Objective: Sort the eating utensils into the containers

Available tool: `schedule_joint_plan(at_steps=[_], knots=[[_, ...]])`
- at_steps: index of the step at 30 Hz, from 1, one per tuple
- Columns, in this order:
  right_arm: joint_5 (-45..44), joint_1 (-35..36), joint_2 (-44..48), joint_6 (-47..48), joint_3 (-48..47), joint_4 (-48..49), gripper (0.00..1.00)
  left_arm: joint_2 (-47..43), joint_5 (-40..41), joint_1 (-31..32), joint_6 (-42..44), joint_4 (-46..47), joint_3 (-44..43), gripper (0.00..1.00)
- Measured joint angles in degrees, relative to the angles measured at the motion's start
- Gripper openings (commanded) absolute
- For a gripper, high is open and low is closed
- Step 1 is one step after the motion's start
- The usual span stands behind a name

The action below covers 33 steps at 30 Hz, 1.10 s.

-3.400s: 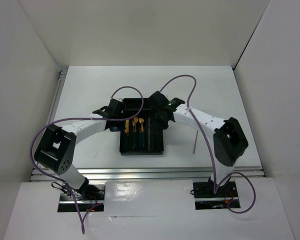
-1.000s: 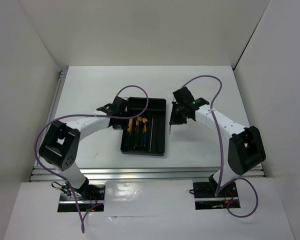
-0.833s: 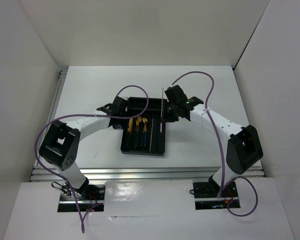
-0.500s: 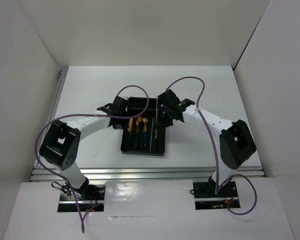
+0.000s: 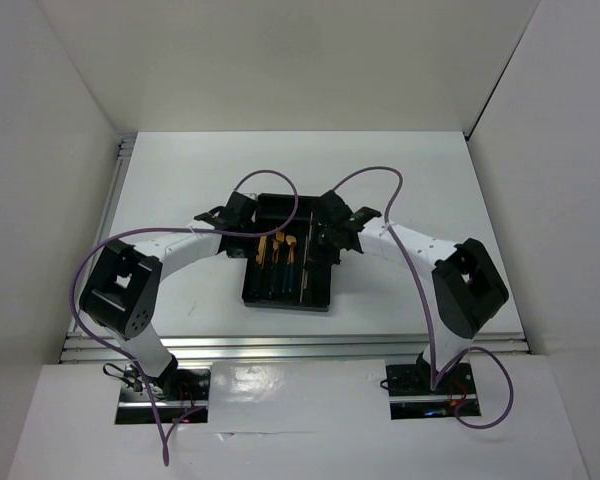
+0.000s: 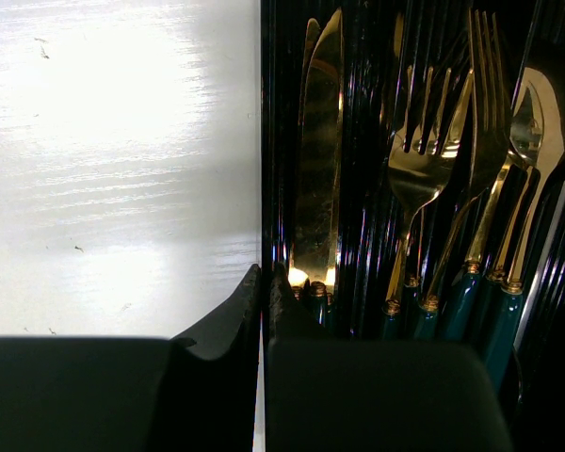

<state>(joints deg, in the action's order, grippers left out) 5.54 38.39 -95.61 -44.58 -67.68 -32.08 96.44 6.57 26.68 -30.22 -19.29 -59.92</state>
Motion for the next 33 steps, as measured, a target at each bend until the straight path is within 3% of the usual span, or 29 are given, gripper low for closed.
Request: schedule_joint_plan(at_steps=[26, 27, 33], knots=[[0.6, 3.1, -5.2, -2.8, 2.9, 1.1, 0.01, 0.0, 0.0, 0.0, 0.0, 0.1, 0.0, 0.00], [0.6, 3.1, -5.6, -2.8, 2.9, 1.0, 0.09, 0.0, 0.0, 0.0, 0.0, 0.1, 0.0, 0.00], [0.7, 3.5, -7.3, -3.6, 2.1, 1.0, 0.36, 0.0, -0.2, 0.1, 0.0, 0.2, 0.0, 0.00]])
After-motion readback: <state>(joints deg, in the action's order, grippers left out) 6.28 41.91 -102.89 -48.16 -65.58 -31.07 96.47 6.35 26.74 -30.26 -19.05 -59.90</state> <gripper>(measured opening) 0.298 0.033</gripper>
